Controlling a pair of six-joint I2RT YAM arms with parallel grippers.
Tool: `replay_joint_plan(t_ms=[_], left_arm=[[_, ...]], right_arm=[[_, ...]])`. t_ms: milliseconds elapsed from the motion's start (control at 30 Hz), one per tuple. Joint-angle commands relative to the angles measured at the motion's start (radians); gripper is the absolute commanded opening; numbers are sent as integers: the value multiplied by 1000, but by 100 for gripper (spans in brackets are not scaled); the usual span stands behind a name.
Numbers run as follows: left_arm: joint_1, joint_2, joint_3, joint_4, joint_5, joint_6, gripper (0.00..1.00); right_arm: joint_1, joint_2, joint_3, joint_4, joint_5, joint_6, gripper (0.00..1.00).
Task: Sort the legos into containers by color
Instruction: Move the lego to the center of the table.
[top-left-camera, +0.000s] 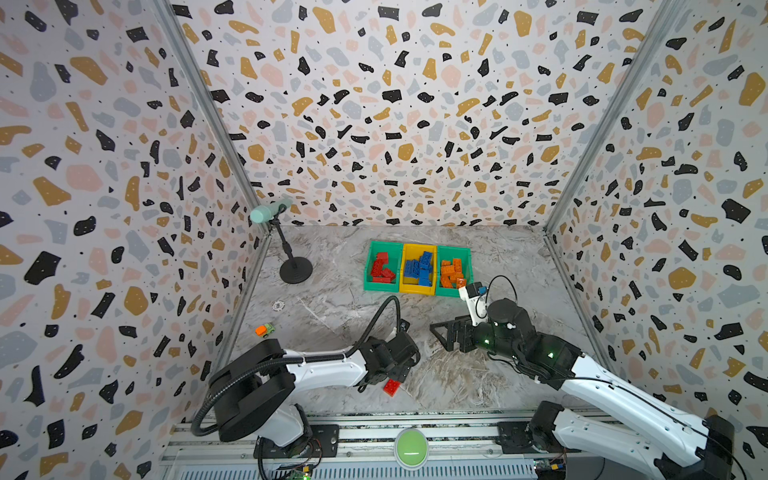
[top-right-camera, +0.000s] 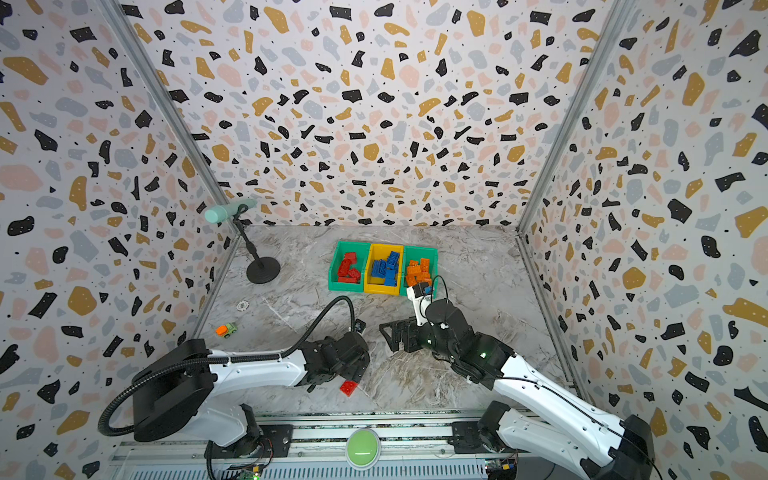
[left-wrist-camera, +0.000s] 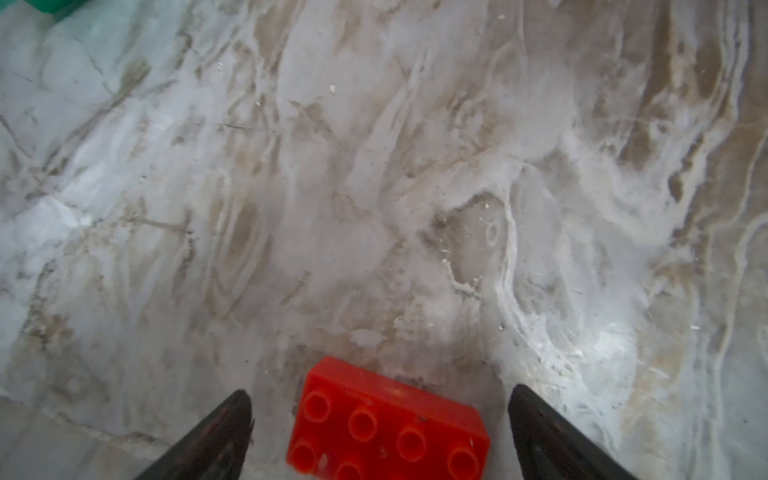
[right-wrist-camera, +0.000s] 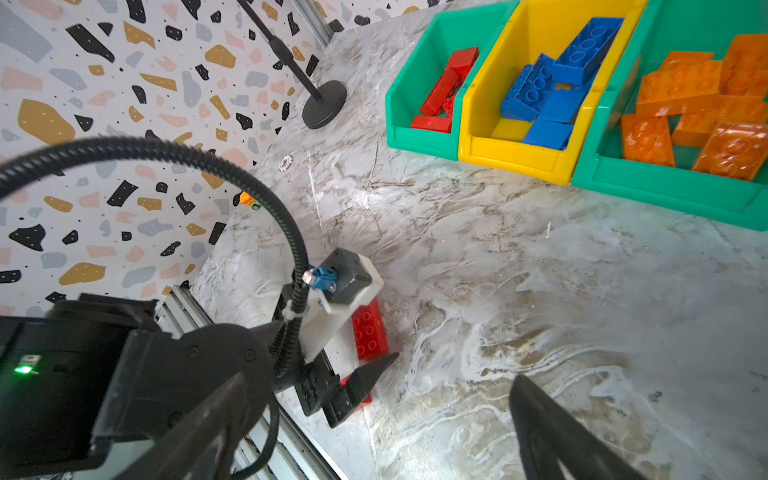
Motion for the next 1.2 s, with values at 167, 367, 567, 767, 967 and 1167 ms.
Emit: replay_joint_plan(t_ms=[167,367,567,767,967,1167], left_arm=[[-21,3,-29,7,-7,-53,93],[-22,-79,-104,1,-20,-108,85],[-22,-121,-109,-6,-39,-120,78],[-21,-95,-90,13,-66,-91,71],[-19,-51,-58,-1,-82,-78,59],[-10,-58,-28,-34,-111,-85,58]], right_arm=[[10,-69,17,-69,61,34,99],[10,-60,18,-58,62,27,99],[10,-37,26,-46,44,17,99],[13,-58,21,-56,51,21,99],[13,-84,18,-73,68,23,99],[13,-89,18,-76,75,20,99]])
